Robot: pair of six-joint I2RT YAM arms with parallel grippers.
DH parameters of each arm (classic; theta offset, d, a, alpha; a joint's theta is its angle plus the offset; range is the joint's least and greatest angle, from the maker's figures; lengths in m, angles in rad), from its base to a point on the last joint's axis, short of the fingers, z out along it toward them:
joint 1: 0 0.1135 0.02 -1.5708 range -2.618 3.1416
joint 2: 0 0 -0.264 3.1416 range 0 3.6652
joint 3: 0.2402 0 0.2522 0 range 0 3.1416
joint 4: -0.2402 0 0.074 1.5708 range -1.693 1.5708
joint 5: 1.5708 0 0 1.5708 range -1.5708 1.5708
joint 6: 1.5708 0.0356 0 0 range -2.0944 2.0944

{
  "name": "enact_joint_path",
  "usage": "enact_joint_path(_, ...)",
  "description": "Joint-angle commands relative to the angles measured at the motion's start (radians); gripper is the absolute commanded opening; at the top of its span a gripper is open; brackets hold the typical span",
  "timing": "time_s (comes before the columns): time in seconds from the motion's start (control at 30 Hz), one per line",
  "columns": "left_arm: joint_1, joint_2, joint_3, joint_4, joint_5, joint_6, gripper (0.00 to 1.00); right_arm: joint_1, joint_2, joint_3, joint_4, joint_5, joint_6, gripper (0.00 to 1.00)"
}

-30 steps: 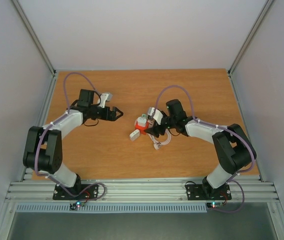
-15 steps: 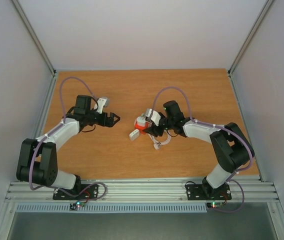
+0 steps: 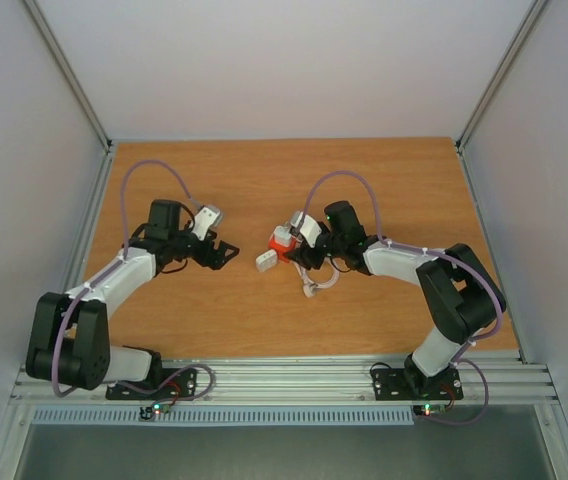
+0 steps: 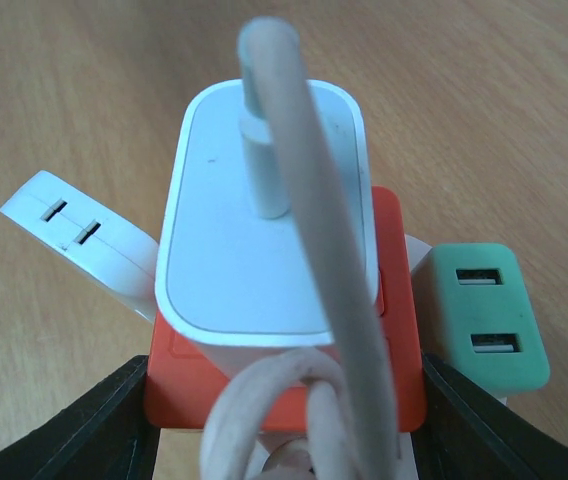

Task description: Pull the plug off the socket

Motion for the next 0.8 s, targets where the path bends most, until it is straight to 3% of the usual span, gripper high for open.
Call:
enact_joint_path(0.0, -0.046, -0.008, -0.039, 0.059, 0.069, 0.152, 0.92, -0.004, 0.016, -0.018, 0.055, 0.108, 0.099, 0.43)
enact_joint_path(0.23, -0.132, 0.078, -0.023, 0.147, 0.077, 0.254, 0.89, -0.005, 0.018, -0.017, 0.05, 0.133, 0.114, 0.41)
enact_joint_path(0.5, -0.192, 0.214, 0.085, 0.182, 0.051, 0.255, 0.85, -0.005, 0.015, -0.017, 0.041, 0.139, 0.124, 0.41)
enact_joint_path(0.77, -0.239, 0.284, 0.147, 0.131, 0.029, 0.294, 0.71, -0.006, 0.019, -0.016, 0.044, 0.149, 0.125, 0.4)
